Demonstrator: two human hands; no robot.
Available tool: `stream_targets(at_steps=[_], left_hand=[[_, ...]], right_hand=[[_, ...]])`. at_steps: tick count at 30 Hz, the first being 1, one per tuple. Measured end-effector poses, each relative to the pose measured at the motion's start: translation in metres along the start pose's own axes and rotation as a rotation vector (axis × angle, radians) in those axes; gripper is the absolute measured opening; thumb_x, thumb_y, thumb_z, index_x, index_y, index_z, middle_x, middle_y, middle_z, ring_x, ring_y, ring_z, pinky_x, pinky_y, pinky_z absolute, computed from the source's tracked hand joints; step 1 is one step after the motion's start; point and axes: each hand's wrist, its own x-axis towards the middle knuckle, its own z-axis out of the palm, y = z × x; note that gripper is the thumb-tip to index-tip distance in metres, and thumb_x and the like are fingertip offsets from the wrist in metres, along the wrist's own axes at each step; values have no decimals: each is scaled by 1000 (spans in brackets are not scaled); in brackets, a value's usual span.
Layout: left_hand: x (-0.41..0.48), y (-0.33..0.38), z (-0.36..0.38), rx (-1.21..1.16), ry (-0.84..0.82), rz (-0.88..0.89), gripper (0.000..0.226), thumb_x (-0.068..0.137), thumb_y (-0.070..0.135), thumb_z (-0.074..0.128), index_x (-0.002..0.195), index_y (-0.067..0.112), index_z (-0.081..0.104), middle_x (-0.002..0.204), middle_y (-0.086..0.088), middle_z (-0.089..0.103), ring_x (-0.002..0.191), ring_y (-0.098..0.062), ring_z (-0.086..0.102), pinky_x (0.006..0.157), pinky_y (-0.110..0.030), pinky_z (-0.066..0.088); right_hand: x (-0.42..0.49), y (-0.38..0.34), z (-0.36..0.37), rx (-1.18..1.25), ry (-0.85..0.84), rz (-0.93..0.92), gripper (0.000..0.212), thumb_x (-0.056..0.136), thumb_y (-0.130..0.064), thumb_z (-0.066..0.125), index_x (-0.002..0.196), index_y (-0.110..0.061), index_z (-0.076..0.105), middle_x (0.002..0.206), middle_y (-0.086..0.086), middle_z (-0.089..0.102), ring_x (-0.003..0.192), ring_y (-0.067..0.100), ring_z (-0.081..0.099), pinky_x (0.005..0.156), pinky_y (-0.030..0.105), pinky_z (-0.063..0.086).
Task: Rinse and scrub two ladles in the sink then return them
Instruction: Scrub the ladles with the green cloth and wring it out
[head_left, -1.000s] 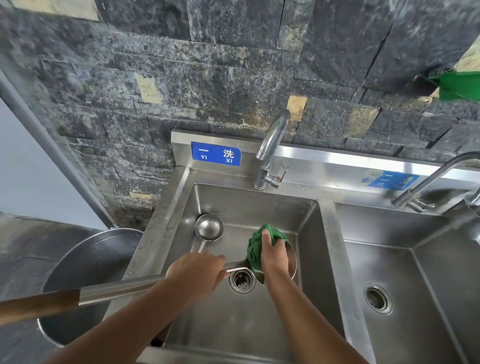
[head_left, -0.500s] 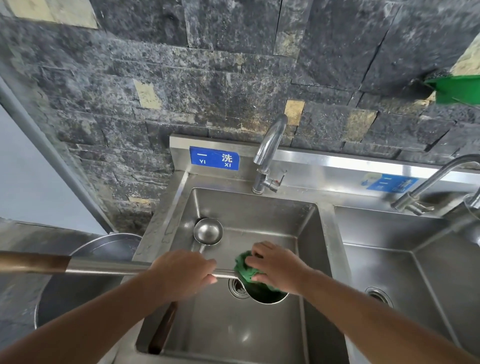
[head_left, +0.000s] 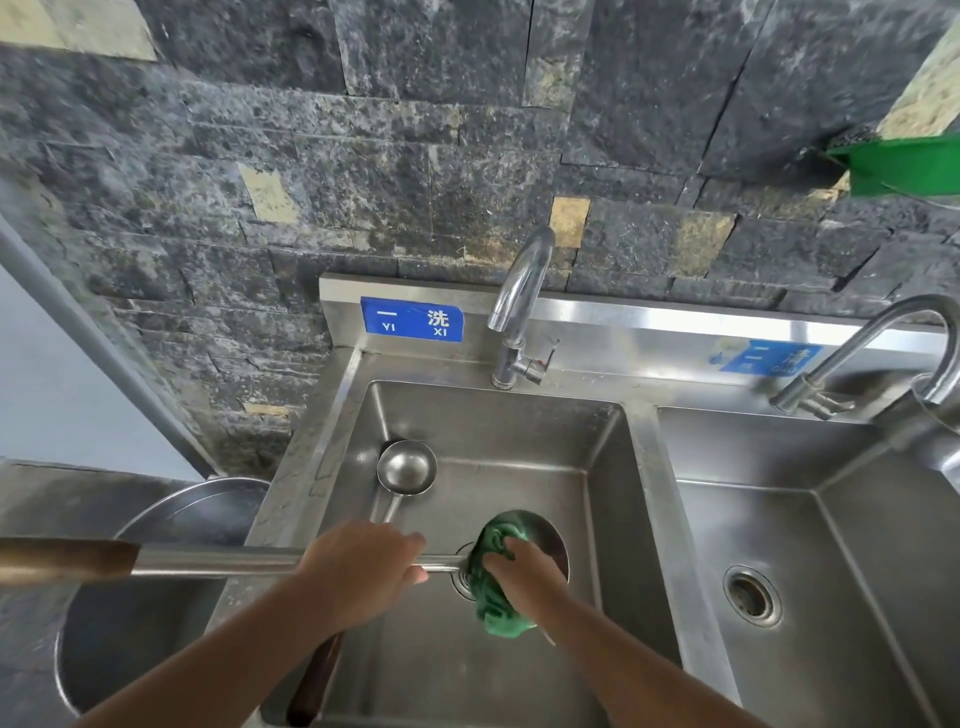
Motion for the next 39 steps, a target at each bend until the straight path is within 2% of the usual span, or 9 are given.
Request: stream_targets(at_steps=[5,7,10,13,19,28,30,36,39], left_hand=[[4,3,11,-108,-30,-110,22,96,44,49,104,23,51,99,0,67,92,-26,66,77,-37,52],[11,2,13,-160,-104,-149,18,95,35,51,104,20,50,101,-5,68,91,-29,69,73,-37,51],[19,-5,19,-477,-269,-207,6,91,11,47,94,16,46,78,-13,71,49,-24,65,45,-31,51],[19,-7,28,-588,-177,-193,2,89,11,47,88,13,48,65,-6,58,42,-20,51,38,-26,37],[10,1,34,-423,46,-190,46,81,63,55,73,19,53,64,2,59,61,-15,60,58,-31,45],[-9,10,28,-149,127,-100,73,72,86,7,85,25,46,80,2,61,86,-26,67,66,-36,39],[-8,15,24,-49,117,-91,72,80,83,15,95,23,52,90,-2,69,89,-29,68,66,-35,38],[3,20,25,-16,100,-151,58,94,71,31,107,21,59,101,-3,71,93,-27,69,74,-34,47],[3,12,28,-86,131,-215,60,92,73,29,102,22,59,99,-4,71,92,-29,69,72,-36,47]], right_hand=[[-19,9,-10,989,-348,333,31,86,-26,68,107,-4,65,99,17,69,86,31,65,78,42,52],[-21,14,-23,1100,-312,276,38,76,-25,70,106,-3,67,97,20,71,85,34,66,81,44,50],[-31,15,-45,1221,-204,131,39,77,-27,67,108,-3,67,98,22,73,84,35,69,78,43,55],[-46,15,-63,1222,-105,-33,42,83,-34,64,110,-3,68,102,22,72,91,37,68,82,46,56],[-47,0,-90,809,394,-201,17,86,-42,71,91,-26,72,89,1,77,88,23,74,86,43,58],[1,-18,-97,241,-86,-48,25,88,-34,67,99,-12,71,95,9,74,85,21,70,91,39,57],[6,-30,-93,-10,-120,-84,35,85,-43,67,101,-12,71,99,8,73,87,19,68,91,39,57],[-27,-80,-47,-634,90,-432,22,81,-44,59,83,-22,60,91,2,67,88,27,64,71,33,47],[-46,-70,-38,-587,315,-519,20,85,-42,52,80,-22,50,87,-2,64,82,25,63,69,33,50]])
